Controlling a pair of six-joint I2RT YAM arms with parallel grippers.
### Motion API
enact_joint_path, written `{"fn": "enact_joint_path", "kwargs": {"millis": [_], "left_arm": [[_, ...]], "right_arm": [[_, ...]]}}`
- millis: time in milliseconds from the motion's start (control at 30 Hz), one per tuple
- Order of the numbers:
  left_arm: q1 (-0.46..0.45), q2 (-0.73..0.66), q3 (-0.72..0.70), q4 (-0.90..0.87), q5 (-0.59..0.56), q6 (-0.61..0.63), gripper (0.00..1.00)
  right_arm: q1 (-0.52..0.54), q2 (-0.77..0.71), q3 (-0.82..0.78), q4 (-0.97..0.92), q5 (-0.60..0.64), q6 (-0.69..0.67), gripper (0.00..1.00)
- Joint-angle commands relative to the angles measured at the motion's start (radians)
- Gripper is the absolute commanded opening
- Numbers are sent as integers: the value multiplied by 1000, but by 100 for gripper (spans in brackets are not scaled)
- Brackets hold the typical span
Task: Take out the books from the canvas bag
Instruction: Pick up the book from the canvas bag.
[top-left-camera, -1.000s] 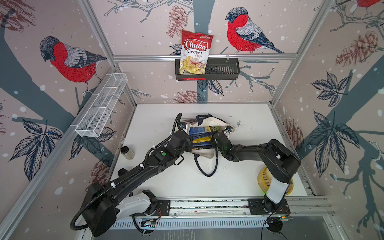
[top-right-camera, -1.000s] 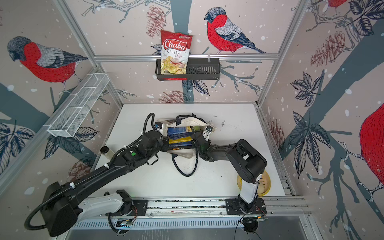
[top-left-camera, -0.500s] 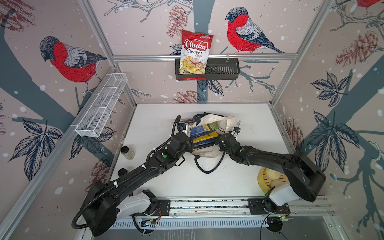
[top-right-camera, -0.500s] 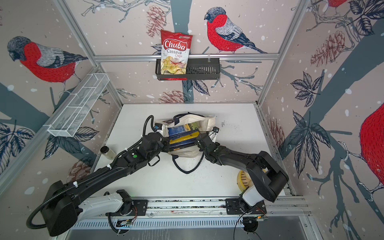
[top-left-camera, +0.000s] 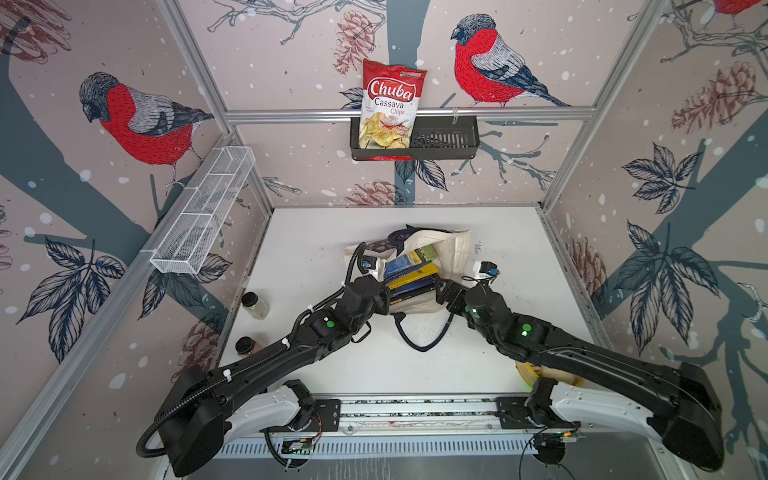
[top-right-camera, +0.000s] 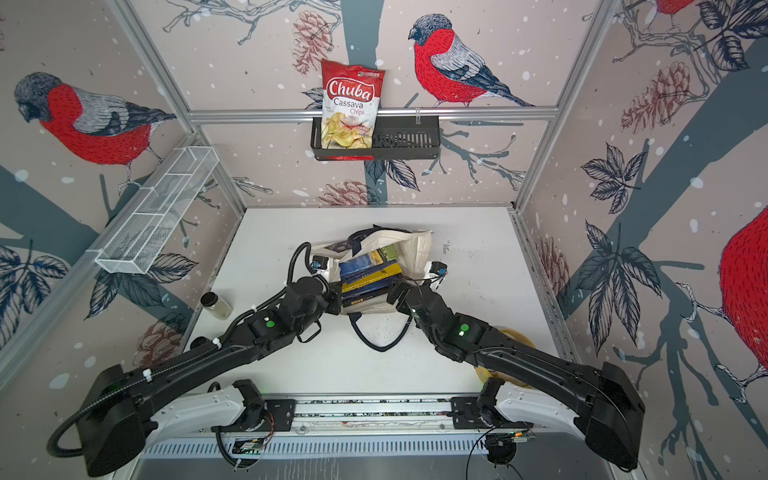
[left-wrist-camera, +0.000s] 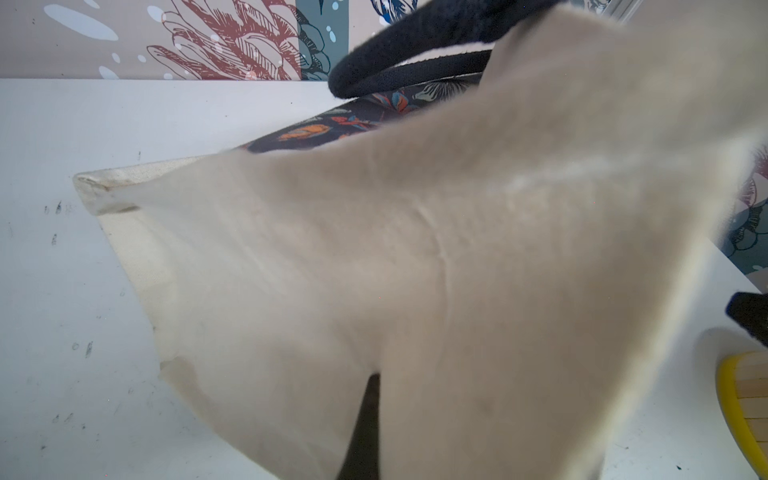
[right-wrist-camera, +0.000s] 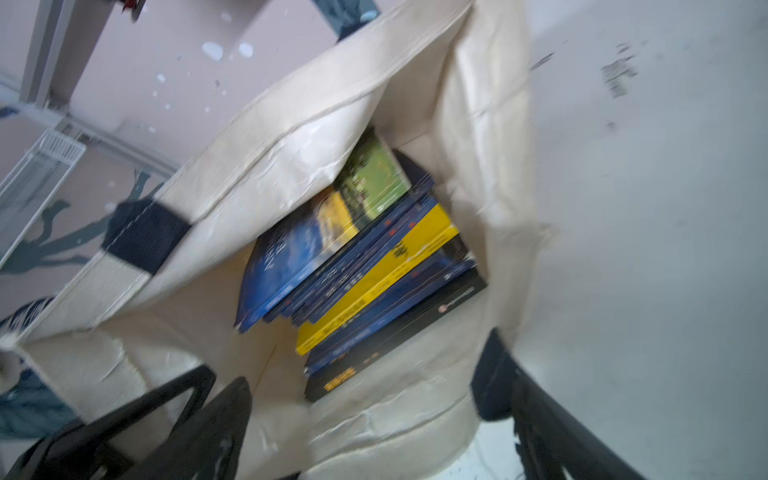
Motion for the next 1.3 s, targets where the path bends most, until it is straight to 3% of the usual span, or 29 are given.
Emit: {"fn": "enact_joint_path", "kwargs": {"millis": [0,100,200,333,433,800,1067,1267], "left_arm": [[-8,-36,-28,129,-11,25,0],[-10,-67,-57,165,-11,40,0],[-12,-76,-64,174,-21,45,0],[-17,-73,-65,177,-18,42,0],[-19,-72,-64,179,-24,40,0],[-20,-76,-69,192,-19,41,0],[-20,-76,-69,198,-14,41,0],[-23,-79,-70,199,-17,42,0]], "right_arm": [[42,52,29,138,-48,-3,93],[37,98,26,271,-70,-23,85],[-14,152,9,419,-188,-11,84],[-95,257,34,486,-353,39,79],[-136,316,42,535,-405,71,78],[-230,495,97,585,-502,152,64],[-254,550,148,562,-461,135,61],[-298,604,162,591,-498,149,43]]}}
